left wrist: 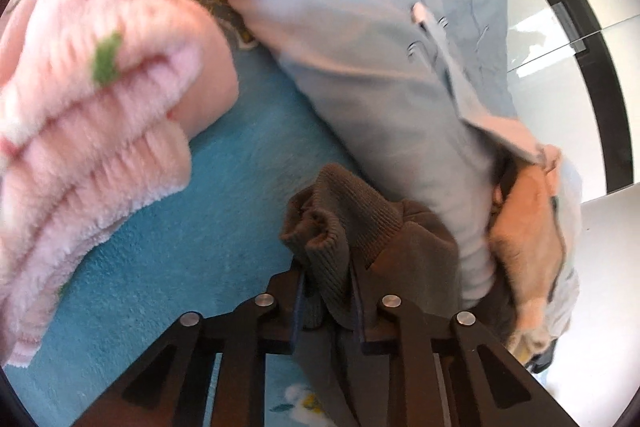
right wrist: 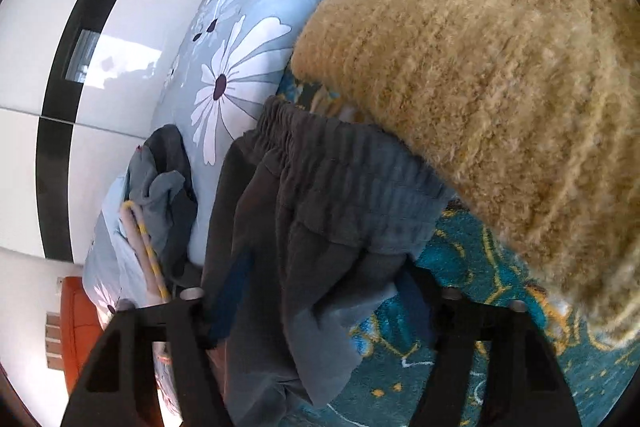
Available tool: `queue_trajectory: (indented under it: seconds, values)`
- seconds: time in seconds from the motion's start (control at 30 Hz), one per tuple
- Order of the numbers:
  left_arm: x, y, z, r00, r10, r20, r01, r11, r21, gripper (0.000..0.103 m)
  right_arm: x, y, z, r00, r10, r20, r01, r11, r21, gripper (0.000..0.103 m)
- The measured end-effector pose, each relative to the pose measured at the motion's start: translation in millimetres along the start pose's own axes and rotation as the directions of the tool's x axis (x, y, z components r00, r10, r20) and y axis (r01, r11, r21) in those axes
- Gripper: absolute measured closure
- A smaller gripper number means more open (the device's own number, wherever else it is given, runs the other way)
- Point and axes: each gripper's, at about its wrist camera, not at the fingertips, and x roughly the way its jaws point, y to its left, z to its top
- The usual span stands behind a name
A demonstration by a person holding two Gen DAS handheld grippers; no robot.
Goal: Fold clothes
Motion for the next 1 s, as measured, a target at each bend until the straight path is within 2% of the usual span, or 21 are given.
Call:
queue_trajectory:
  seconds: [0.1,0.17,0.27,0.33,0.4,0.43,0.53,0.6,0.73,0.83,1.0]
  values:
    - [-14,-15,4,0.999,-0.025,0.022,0.025,0.999,0.033,0.085,-8,6,3,1.0,0.013,0.004,-0.013,0.999,-0.034,0.07]
    - [-34,-26,12,0.997,-0.068,0.047,0.066,0.996,0.058,0.086,-13,17,5,1.0,0.023,-0.002,-0.023,0.996,-0.081,0.077]
    - [-69,-38,22,0.987,-0.129,0.093,0.12,0.988,0.095,0.086,-31,39,8,0.994,0.112,-0.015,-0.113,0.981,-0.16,0.082]
    - [-93,-34,25,0.982,-0.142,0.128,0.127,0.985,0.118,0.086,-48,53,10,0.981,0.195,-0.017,-0.194,0.958,-0.213,0.083]
    - [-118,-29,28,0.974,-0.155,0.163,0.133,0.981,0.141,0.086,-59,56,11,0.974,0.228,-0.007,-0.222,0.94,-0.257,0.084]
    - [-124,-25,28,0.974,-0.15,0.169,0.126,0.981,0.147,0.086,-58,51,11,0.975,0.224,-0.01,-0.219,0.941,-0.258,0.084]
    - [-107,3,25,0.991,-0.064,0.116,0.049,0.99,0.131,0.086,-26,17,6,0.992,0.091,-0.086,-0.108,0.971,-0.214,0.084]
    - [-94,15,21,0.996,-0.015,0.083,0.005,0.992,0.126,0.086,-9,-5,0,0.991,0.025,-0.132,-0.05,0.981,-0.187,0.084]
    - [-79,28,10,0.997,0.05,0.063,-0.058,0.99,0.131,0.086,-8,-8,-4,0.991,0.008,-0.134,-0.037,0.977,-0.212,0.084]
    - [-77,41,9,0.999,0.04,0.03,-0.042,0.997,0.072,0.085,-9,-4,-3,0.988,-0.02,-0.155,-0.019,0.969,-0.245,0.084]
    - [-79,49,-2,0.996,0.081,-0.034,-0.078,0.994,0.083,0.074,-9,3,-9,0.981,-0.077,-0.177,0.018,0.949,-0.315,0.078]
